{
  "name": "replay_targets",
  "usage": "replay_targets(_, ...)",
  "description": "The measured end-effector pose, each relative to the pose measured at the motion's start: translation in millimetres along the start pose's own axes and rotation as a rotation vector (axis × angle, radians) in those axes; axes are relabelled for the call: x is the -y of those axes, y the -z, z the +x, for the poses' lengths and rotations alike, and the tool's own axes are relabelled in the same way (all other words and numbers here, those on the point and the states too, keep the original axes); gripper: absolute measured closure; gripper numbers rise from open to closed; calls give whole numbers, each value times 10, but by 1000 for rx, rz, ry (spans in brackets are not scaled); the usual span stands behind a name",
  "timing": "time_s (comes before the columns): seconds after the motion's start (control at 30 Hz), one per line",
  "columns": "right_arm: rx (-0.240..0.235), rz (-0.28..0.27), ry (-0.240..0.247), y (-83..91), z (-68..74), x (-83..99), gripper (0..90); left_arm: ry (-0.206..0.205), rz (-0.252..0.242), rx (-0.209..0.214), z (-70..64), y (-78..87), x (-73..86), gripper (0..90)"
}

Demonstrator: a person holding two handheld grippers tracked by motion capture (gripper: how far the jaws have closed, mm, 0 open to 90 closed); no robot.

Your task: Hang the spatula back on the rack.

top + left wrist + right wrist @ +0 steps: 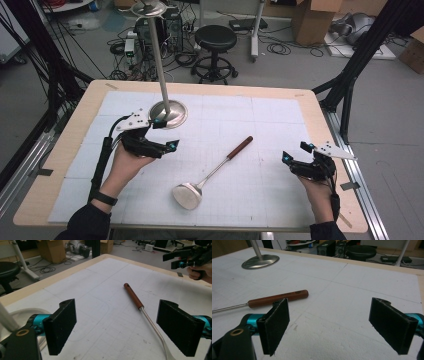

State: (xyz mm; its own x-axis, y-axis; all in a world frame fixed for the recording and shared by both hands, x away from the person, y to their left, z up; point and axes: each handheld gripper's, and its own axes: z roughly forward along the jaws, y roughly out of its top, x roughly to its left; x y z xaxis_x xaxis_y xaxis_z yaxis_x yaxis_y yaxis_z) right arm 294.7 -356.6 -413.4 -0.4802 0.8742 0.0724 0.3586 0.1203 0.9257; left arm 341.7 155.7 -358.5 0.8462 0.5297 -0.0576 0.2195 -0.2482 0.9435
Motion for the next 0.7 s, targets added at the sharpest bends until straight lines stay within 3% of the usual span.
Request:
replay_targets(0.1,1,-2,0,-8,-5,0,159,8,10,20,-41,-131,-29,168)
replay_targets(0.43,5,-4,0,-14,-11,-5,159,-1,73,26,-182,-419,-49,168)
replay_targets(0.7,6,-2,-4,-9,-9,-3,159,-10,109,78,-301,-646,-41,163)
